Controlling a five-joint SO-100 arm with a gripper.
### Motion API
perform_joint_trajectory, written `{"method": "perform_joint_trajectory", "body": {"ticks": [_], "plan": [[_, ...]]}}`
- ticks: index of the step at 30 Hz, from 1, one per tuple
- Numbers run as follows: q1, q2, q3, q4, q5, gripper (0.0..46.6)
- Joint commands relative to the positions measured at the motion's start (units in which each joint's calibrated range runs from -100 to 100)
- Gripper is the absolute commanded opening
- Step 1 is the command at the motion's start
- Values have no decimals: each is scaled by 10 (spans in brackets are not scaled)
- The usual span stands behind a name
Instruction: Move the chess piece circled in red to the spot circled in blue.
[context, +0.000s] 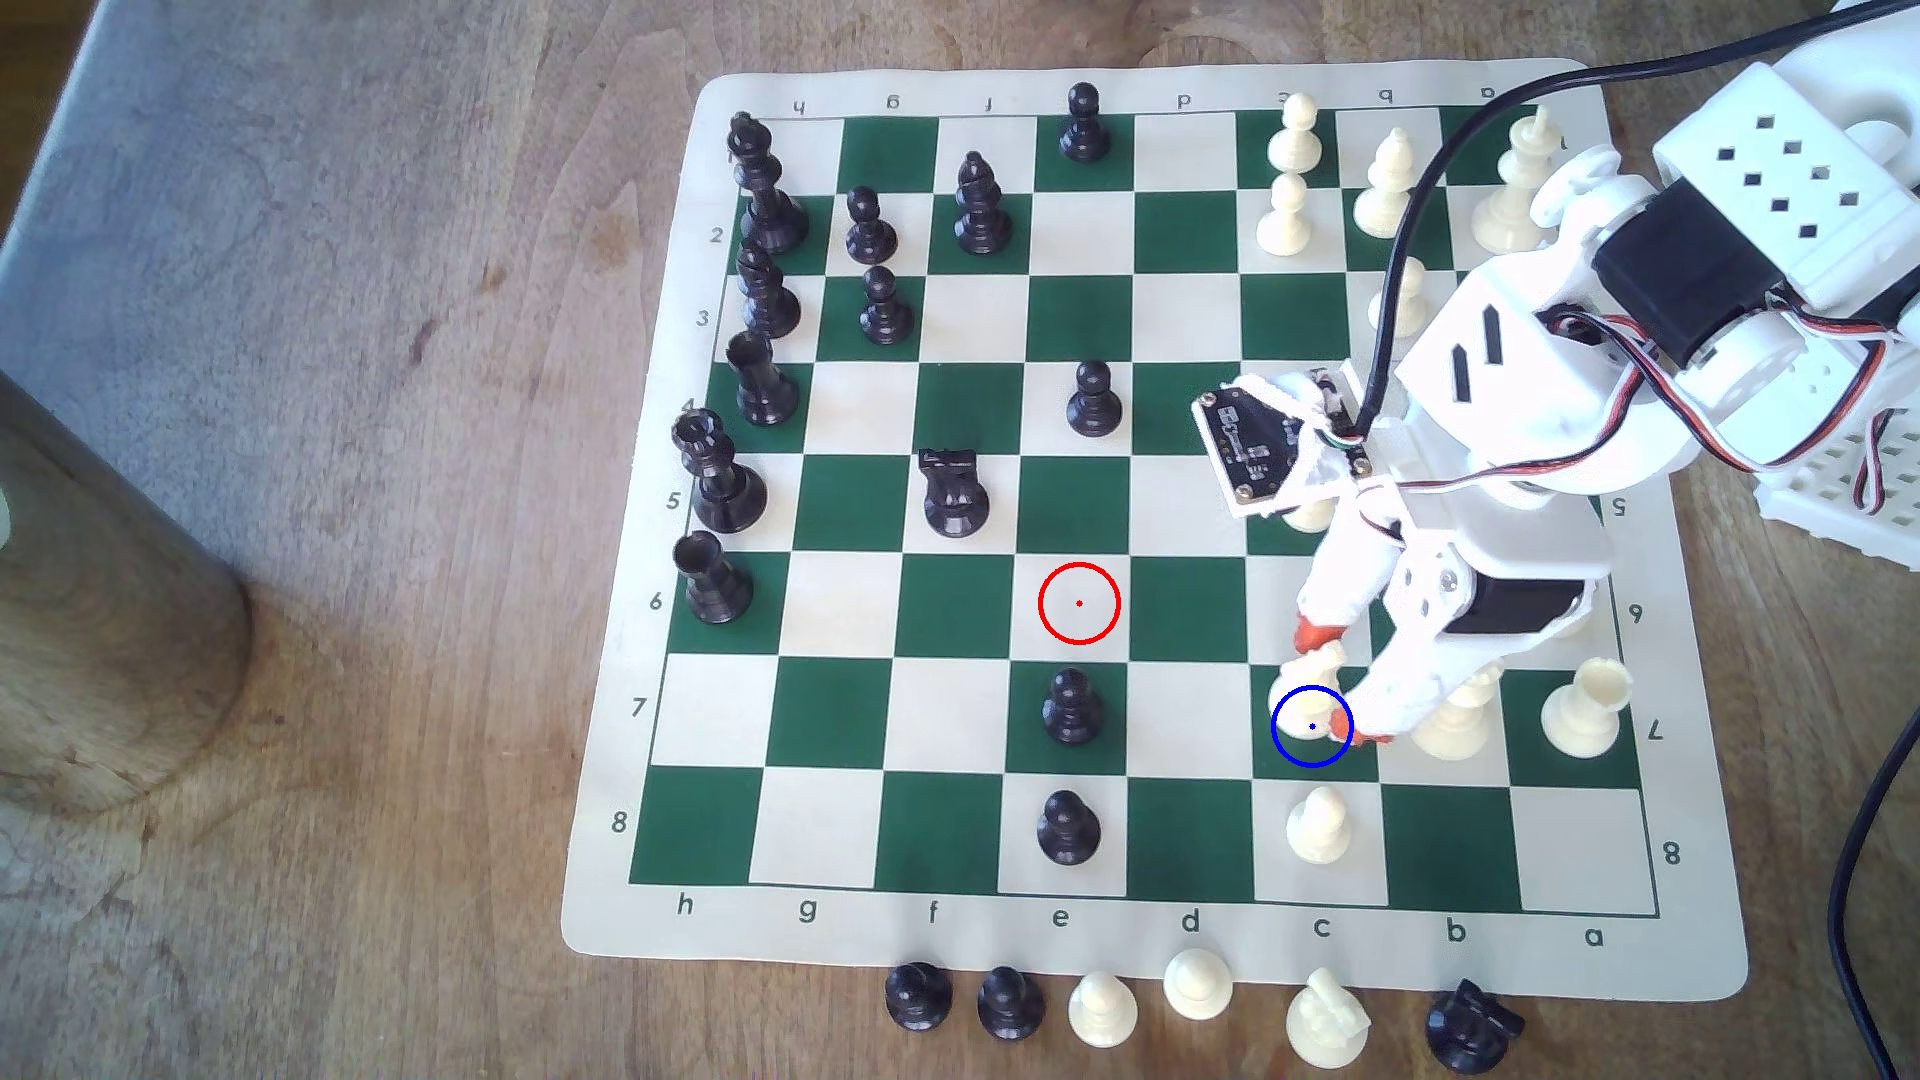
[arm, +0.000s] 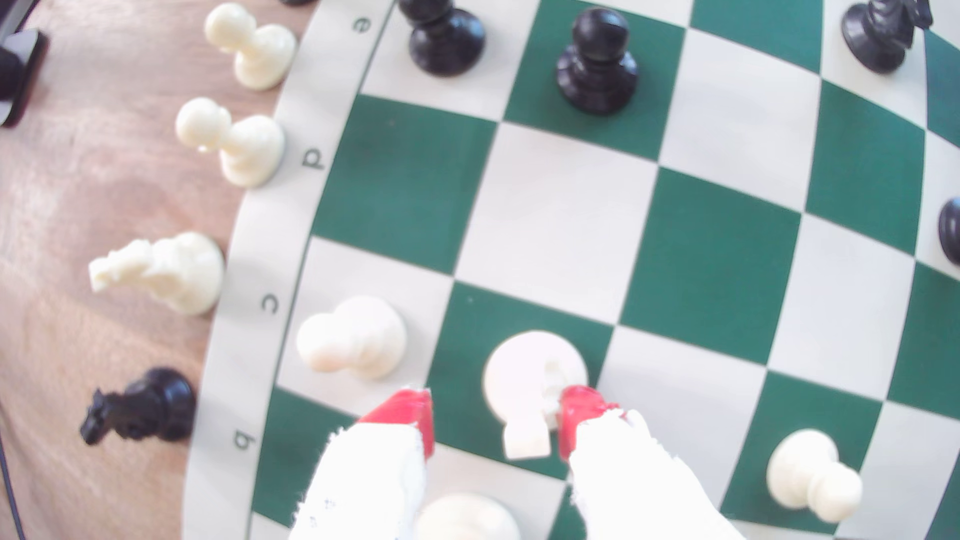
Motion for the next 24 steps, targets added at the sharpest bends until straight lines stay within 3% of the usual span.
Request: {"method": "perform_joint_trajectory", "body": {"ticks": [1,14,19,20,21,22,24], "plan": [[-4,-35,-19,31,4,148],[18,-140,-126,184,-8,146],[47,-193,-140,193,-14,97],[53,-206,-142,199,-13,77],[65,-235,-151,221,-9,20],[73,-252,-165,241,-8,3],[96,-290,-207,287,-1,3]]}}
